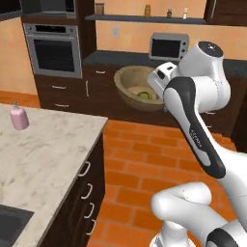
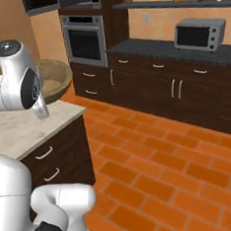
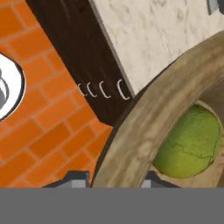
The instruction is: Pick the lime from the sink and place it in the bowl. Then pick the bowl and place it in the microwave. Then close the microwave door and press the start button.
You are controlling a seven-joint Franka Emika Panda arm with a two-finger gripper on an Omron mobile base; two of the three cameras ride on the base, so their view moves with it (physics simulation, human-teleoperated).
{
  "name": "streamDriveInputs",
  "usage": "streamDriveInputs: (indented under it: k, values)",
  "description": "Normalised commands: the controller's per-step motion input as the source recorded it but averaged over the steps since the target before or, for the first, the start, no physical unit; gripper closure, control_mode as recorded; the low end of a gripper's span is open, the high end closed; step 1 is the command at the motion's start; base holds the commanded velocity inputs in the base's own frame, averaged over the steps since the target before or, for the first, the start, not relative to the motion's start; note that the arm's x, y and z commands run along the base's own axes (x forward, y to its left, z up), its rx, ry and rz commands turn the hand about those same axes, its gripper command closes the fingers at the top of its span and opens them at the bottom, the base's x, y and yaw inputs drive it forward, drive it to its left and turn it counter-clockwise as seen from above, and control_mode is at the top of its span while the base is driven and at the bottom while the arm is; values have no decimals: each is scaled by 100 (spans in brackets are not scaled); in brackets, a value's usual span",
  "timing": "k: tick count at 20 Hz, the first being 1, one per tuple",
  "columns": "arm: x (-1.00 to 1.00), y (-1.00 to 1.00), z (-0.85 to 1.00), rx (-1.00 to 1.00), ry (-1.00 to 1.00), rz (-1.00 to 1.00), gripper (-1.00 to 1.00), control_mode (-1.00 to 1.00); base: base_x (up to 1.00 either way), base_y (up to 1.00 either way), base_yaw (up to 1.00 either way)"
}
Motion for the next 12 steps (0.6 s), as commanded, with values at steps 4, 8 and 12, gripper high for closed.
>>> streamDriveInputs:
  k: [4,8,12]
  values:
    - [0,0,0,0,0,0,100,100,100,-77,-6]
    - [0,0,0,0,0,0,100,100,100,-89,9]
    - [0,0,0,0,0,0,100,100,100,-87,33]
